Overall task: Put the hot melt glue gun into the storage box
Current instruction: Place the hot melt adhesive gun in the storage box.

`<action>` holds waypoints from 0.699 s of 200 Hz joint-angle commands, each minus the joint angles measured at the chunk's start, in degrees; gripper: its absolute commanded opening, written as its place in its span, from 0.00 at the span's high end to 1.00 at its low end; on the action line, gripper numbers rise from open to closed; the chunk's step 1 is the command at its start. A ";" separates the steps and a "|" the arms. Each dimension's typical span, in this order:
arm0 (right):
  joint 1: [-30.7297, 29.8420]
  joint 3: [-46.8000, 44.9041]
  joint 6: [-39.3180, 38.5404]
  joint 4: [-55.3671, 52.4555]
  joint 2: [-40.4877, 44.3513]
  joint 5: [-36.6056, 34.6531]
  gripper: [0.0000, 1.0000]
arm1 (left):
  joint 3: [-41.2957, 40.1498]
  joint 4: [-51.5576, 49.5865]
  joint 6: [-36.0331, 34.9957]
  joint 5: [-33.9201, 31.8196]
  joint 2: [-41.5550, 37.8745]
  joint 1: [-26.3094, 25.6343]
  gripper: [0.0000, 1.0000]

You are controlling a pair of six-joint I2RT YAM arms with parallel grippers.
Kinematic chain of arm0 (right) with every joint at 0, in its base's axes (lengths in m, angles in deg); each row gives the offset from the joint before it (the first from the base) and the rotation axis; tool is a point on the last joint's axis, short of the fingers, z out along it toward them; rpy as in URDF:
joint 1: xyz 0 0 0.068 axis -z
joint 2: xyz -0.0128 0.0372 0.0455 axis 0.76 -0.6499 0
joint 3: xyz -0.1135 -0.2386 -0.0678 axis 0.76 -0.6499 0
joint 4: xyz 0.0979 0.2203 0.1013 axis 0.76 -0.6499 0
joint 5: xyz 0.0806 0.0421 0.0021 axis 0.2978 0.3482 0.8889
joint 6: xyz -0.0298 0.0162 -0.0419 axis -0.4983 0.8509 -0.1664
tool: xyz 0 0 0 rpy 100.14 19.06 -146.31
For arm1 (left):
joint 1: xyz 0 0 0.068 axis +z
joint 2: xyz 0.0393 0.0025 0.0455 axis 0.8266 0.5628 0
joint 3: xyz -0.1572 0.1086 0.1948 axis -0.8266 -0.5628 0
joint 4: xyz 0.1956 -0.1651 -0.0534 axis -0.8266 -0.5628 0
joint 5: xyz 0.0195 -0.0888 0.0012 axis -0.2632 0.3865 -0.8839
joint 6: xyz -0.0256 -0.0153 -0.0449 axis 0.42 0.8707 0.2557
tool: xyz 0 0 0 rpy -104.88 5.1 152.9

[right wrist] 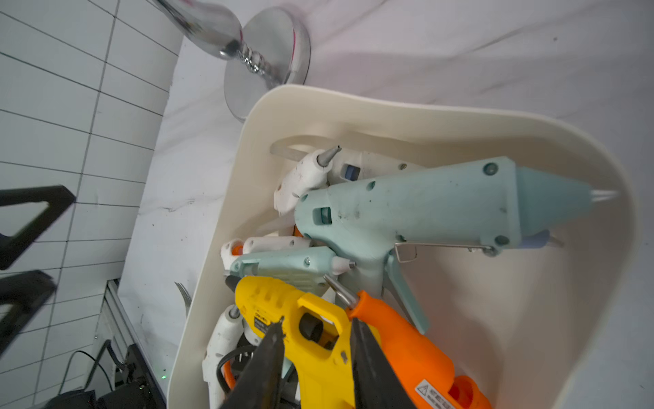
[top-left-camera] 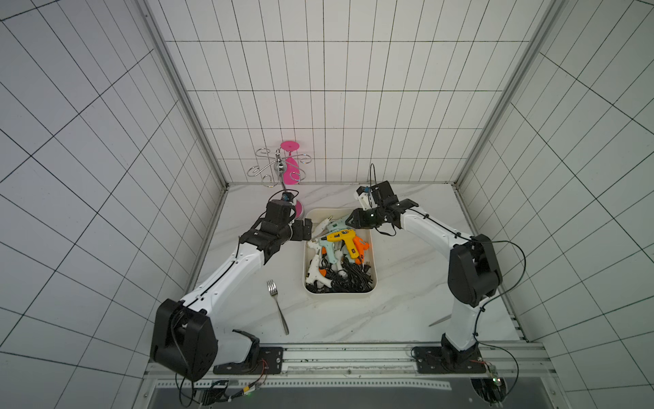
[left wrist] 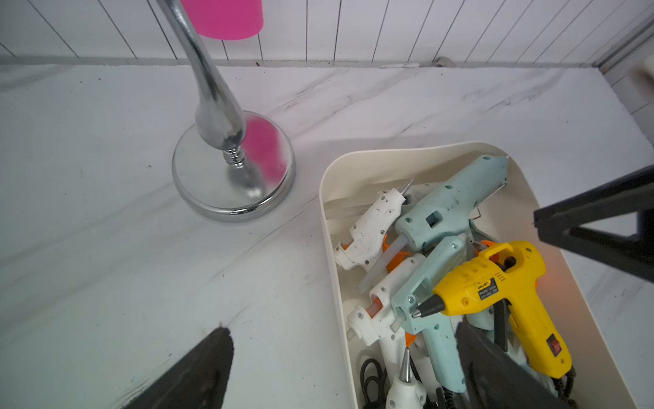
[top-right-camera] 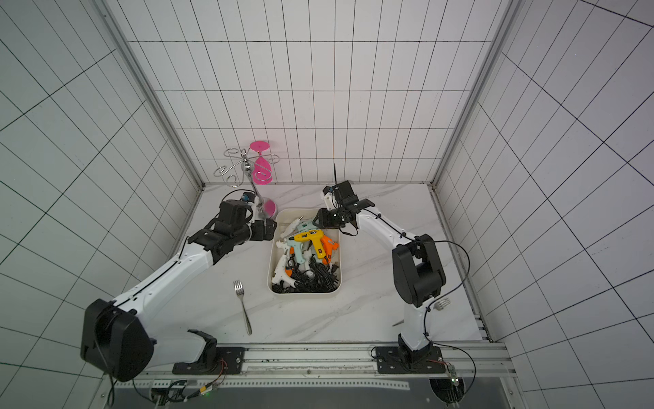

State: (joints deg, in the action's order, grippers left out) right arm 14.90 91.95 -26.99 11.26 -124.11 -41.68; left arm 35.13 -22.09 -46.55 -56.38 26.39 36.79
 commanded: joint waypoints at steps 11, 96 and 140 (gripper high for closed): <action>-4.07 -4.79 -4.30 -5.31 -0.87 -3.52 0.70 | -3.89 7.42 3.70 3.13 -3.75 1.80 0.01; -6.67 -16.68 -9.17 -6.85 9.31 -18.84 0.66 | -1.48 6.21 2.03 12.65 2.38 0.06 0.01; 0.54 -7.52 -2.93 -6.15 10.13 -4.95 0.60 | 4.47 5.77 -1.04 12.10 12.79 -10.35 0.02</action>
State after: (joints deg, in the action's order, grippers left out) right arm 10.92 78.61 -33.37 6.52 -113.07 -53.65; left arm 35.35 -17.19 -45.00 -45.12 34.20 31.15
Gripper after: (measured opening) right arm 0.392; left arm 0.988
